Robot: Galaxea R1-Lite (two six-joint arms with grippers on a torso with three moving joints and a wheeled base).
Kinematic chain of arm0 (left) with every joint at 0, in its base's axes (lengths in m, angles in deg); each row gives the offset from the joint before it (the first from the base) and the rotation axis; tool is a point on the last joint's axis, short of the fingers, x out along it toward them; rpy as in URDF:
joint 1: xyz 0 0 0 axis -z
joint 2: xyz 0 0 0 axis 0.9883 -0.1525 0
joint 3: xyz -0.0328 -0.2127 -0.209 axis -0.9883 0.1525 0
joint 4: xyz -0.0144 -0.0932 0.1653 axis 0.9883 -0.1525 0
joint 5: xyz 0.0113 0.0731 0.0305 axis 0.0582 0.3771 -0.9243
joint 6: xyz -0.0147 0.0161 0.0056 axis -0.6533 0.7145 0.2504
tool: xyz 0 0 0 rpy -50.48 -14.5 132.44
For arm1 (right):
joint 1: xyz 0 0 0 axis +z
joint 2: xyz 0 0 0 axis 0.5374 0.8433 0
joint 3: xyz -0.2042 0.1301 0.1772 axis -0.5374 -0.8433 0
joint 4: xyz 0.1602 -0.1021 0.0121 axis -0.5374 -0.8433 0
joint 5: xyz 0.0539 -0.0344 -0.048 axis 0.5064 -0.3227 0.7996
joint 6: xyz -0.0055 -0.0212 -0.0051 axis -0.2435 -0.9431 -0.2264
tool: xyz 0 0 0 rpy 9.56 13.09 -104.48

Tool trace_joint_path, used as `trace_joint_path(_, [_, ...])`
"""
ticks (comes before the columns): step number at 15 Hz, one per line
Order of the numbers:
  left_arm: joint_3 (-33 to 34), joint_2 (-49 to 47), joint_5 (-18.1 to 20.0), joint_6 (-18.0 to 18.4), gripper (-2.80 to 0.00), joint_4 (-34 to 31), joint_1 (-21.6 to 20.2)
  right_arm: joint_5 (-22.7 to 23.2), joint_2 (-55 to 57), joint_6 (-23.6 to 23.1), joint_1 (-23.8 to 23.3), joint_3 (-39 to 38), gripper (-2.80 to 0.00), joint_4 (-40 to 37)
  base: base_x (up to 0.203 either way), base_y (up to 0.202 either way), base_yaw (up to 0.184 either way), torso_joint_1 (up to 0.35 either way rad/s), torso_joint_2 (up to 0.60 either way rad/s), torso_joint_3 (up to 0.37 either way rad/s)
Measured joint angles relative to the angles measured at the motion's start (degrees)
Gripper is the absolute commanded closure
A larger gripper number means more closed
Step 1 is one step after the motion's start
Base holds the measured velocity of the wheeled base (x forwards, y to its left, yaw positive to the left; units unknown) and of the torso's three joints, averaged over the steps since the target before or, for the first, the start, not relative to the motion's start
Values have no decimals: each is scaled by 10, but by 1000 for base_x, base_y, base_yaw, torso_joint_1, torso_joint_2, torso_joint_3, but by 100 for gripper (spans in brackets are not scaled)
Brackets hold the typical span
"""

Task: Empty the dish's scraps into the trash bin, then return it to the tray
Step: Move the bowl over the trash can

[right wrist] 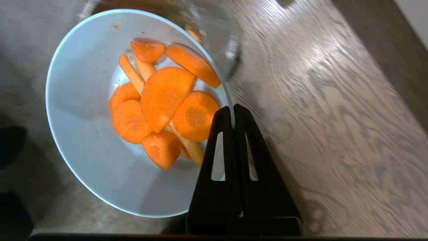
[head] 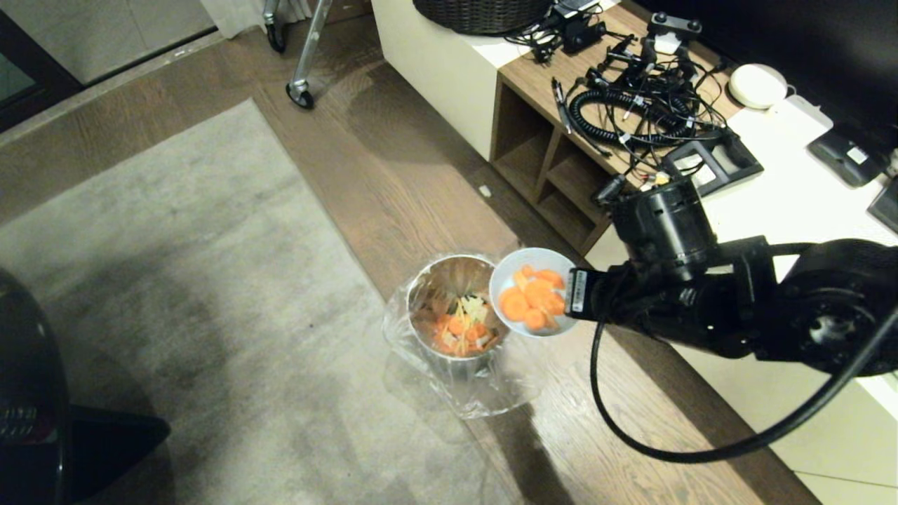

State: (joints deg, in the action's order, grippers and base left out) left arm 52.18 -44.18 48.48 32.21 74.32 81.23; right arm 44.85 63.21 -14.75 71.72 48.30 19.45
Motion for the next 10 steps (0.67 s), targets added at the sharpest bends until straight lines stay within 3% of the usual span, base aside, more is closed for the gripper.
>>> trace_joint_path(5, [0,0,0,0,0,0,0,-42,61,-33,15,-2,0,142,0,0,0,0,0,0])
trace_joint_path(8, [0,0,0,0,0,0,0,-48,95,-128,16,-26,0,271,0,0,0,0,0,0])
trace_joint_path(10, [0,0,0,0,0,0,0,-47,119,-218,16,-45,0,378,0,0,0,0,0,0])
